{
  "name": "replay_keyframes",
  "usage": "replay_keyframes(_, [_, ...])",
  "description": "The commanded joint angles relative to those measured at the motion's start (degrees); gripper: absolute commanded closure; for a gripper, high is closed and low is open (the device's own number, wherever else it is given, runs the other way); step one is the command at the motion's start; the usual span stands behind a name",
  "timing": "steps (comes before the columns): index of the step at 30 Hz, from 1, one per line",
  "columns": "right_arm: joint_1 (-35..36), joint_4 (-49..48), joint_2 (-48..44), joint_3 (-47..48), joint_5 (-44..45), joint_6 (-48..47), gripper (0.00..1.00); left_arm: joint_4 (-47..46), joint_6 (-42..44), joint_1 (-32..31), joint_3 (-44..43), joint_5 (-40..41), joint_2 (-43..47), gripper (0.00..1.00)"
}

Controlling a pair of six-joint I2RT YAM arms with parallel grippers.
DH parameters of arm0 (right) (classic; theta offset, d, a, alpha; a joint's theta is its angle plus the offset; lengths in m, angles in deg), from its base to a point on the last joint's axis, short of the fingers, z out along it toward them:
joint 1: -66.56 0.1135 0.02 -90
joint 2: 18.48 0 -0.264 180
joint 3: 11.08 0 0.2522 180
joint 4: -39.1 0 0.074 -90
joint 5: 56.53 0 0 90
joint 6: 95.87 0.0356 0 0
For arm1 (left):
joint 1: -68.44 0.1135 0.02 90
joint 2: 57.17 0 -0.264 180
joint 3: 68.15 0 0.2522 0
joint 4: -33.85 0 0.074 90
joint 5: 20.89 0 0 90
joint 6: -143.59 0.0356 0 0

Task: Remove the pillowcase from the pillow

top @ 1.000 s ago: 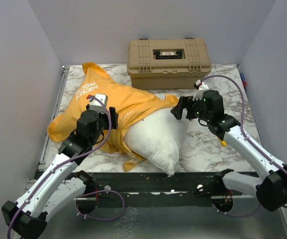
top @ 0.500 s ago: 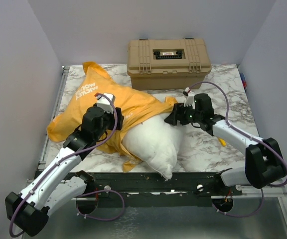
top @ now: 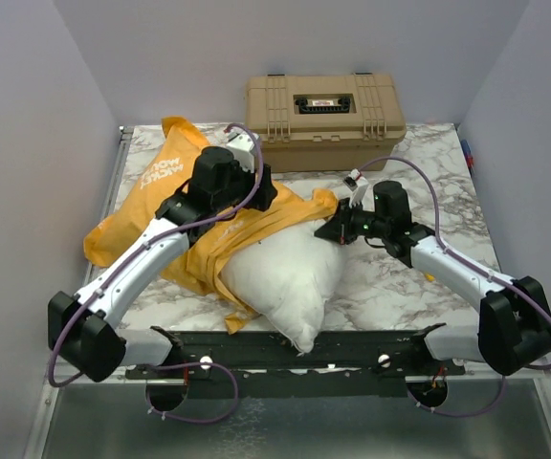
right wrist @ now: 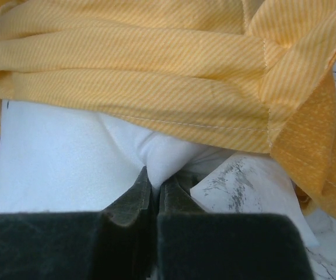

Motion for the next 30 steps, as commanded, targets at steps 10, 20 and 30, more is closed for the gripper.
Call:
replay_keyframes(10, [3.93,2.76,-2.45,2.03,-0.13,-2.17,1.0,11.73,8.45,-11.97,-20.37,8.59,-22.25,0.32])
replay_keyframes(20, [6.07,6.07,-4.38,2.05,2.07,-2.83,1.0,13.09,9.29,-14.91,-17.62,13.54,-28.25,0.5])
replay_keyframes(30, [5.99,13.62,-10.39,1.68,9.48,-4.1,1.0,12.39,10.35,-14.45,-13.06,34.0,-23.82,1.0])
